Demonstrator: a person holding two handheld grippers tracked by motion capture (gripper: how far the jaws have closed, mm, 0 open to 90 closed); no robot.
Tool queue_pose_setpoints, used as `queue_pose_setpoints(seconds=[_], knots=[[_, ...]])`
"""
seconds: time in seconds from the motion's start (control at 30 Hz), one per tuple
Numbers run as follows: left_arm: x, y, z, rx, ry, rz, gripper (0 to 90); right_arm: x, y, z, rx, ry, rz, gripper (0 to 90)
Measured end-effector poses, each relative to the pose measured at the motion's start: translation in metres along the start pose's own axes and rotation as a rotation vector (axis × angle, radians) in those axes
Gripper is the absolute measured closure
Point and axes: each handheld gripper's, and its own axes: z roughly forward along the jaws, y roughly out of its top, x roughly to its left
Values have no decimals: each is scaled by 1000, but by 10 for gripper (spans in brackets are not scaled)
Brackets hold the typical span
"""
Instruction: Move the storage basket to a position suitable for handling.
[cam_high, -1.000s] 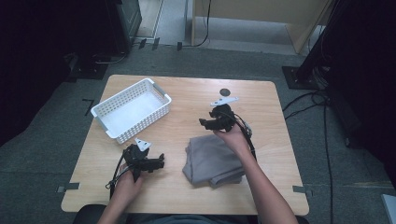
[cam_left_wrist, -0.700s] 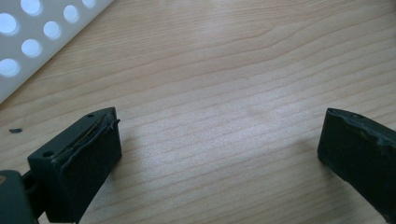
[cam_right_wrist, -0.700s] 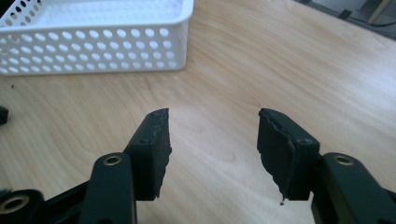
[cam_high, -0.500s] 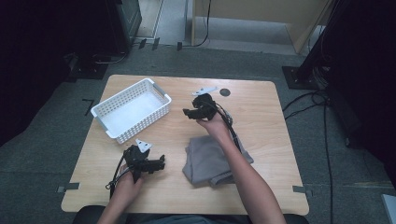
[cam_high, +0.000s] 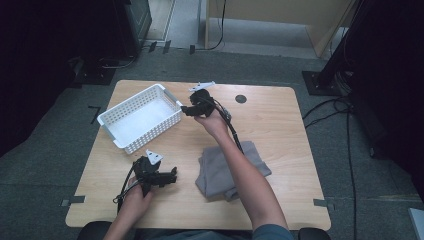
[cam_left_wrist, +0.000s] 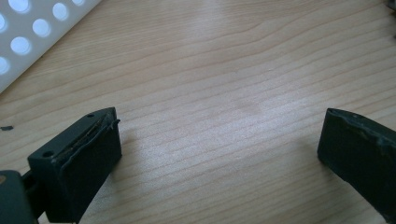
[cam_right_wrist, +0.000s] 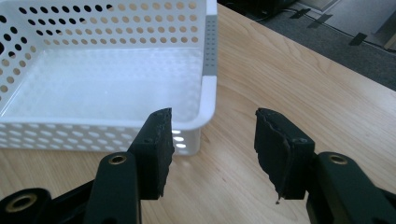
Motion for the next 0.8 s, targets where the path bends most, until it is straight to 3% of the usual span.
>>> queue_pose_setpoints(seconds=[0.33, 0.4, 0.47, 0.67, 0.8], knots=[[-1, -1, -1, 0, -11, 9, 0, 0, 9, 31, 15, -14, 2, 494], [-1, -1, -1, 0, -11, 10, 0, 1, 11, 37, 29, -19, 0, 519], [-1, -1, -1, 0, -12, 10, 0, 3, 13, 44, 68, -17, 11, 626], [-1, -1, -1, 0, -13, 11, 0, 3, 14, 39, 84, -7, 63, 764], [-1, -1, -1, 0, -13, 11, 0, -1, 10, 31, 90, -9, 93, 778]])
